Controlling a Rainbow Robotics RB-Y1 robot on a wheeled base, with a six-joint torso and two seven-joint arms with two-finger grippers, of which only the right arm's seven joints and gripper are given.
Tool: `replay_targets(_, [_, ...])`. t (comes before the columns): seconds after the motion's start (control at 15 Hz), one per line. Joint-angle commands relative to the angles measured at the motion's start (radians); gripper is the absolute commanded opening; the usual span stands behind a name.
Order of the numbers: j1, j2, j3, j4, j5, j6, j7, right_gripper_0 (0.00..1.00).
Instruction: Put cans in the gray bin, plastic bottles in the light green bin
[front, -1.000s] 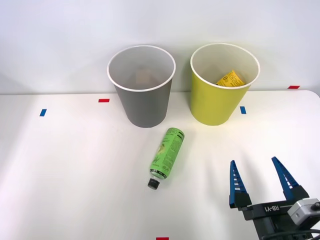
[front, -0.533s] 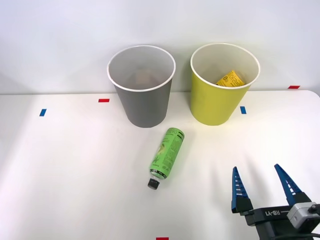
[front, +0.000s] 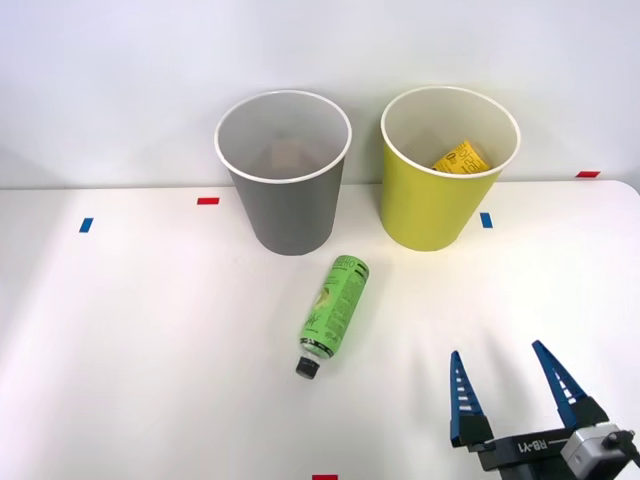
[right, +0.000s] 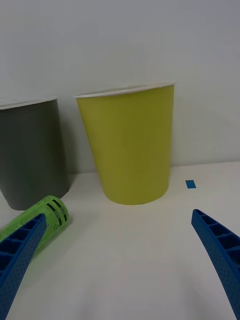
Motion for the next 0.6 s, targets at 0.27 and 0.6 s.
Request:
replay_targets(0.27, [0.107, -0.039, 0.031, 0.056, 0.003, -0.098, 0.218, 1.0])
replay_targets(0.6, [0.185, -0.059, 0.116, 0.056, -0.043, -0.055, 0.264, 1.0])
